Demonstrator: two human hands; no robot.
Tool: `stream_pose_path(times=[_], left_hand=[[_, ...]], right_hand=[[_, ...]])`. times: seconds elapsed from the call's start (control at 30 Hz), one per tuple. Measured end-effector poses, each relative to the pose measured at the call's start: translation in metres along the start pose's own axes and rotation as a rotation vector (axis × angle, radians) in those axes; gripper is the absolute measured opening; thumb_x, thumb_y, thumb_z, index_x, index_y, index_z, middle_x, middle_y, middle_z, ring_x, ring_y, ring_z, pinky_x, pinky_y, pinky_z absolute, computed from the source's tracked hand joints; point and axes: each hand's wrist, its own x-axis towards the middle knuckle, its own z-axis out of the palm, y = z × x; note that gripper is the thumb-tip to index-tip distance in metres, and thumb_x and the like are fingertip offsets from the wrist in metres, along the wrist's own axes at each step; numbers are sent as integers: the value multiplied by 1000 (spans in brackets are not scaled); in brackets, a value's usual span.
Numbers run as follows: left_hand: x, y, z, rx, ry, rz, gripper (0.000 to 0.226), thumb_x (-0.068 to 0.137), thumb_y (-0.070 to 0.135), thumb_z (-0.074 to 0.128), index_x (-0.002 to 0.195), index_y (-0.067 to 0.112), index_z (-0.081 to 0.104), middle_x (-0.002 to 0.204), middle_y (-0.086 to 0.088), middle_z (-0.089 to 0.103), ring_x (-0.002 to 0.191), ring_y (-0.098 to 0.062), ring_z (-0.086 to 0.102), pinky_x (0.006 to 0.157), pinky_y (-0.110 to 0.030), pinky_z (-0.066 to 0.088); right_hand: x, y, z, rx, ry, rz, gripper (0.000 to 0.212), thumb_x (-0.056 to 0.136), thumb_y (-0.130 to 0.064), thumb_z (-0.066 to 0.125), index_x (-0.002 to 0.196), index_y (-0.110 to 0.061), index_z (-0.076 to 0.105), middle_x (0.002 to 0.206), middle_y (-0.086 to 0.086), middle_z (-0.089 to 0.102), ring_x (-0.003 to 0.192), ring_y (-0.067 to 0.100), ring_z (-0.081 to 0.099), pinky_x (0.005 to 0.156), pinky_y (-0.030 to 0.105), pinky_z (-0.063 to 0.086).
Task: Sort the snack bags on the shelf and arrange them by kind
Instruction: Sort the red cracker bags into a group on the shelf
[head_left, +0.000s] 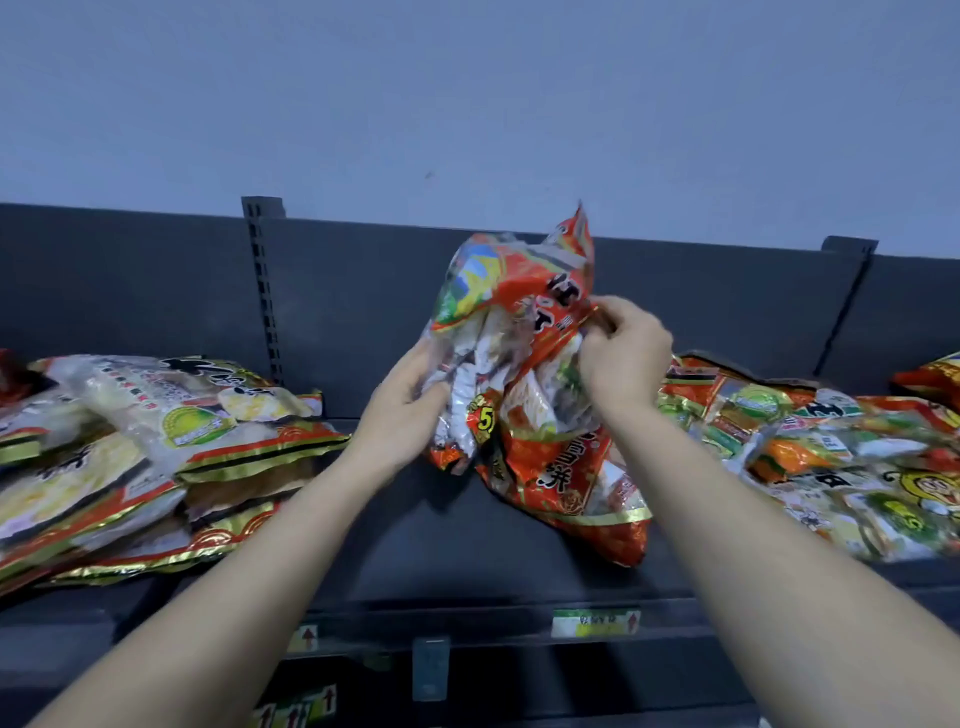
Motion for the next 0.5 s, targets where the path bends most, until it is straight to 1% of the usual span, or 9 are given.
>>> stream_pose_path(times=[0.03,0.07,0.1,0.17,0.2,0.27,0.37,0.43,0.5], left_hand=[[7,-2,7,20,-41,44,52,93,5,47,135,37,49,137,17,51,121,12,46,103,-9,33],[15,-7,14,30,-99,79,58,92,10,50,143,36,40,149,14,40,135,5,35,113,-18,26],[21,-11,22,29,-180,97,67,91,13,53,147,41,30,155,14,29,142,1,26,116,-24,21],[27,-21,40,103,-360,51,83,89,10,58,147,46,12,156,19,15,144,0,17,114,-20,19],[27,-28,50,173,-432,14,88,88,4,57,150,42,7,154,20,12,143,-1,15,112,-18,20],[26,-45,65,255,-477,-57,92,86,-3,52,154,37,5,157,15,13,144,-7,20,110,-20,29],[31,-52,69,365,-424,-126,89,84,0,50,154,37,9,158,5,26,136,-15,39,100,-23,41],[33,-47,70,391,-411,-140,87,86,1,51,154,35,11,156,5,29,133,-17,42,93,-21,41],[28,-47,74,383,-401,-107,87,87,1,53,154,35,9,157,6,27,132,-14,43,92,-19,40]], right_hand=[[9,2,-7,8,54,-2,31,91,-5,52,108,-19,74,102,1,74,90,18,65,73,20,42],[17,7,-14,-3,86,6,31,92,-7,51,110,-20,72,103,1,73,92,18,64,74,21,41],[23,15,-20,-30,94,19,31,93,-9,51,115,-21,69,107,1,72,96,20,64,76,24,41],[32,41,-26,-133,23,51,38,95,-15,53,132,-24,56,121,4,66,108,27,61,84,32,45],[34,56,-26,-233,-43,64,45,95,-19,55,138,-26,49,126,7,61,111,30,59,87,37,46],[35,82,-24,-460,-166,89,48,94,-27,57,141,-29,48,132,9,53,115,32,54,94,44,46],[34,96,-22,-649,-227,62,39,95,-43,52,126,-23,64,143,9,41,127,32,42,102,49,39],[30,97,-18,-713,-244,6,43,95,-48,49,120,-17,66,156,9,26,137,30,31,106,49,32],[27,99,-11,-770,-277,-68,45,97,-48,44,122,-17,64,160,7,17,142,27,26,106,49,31]])
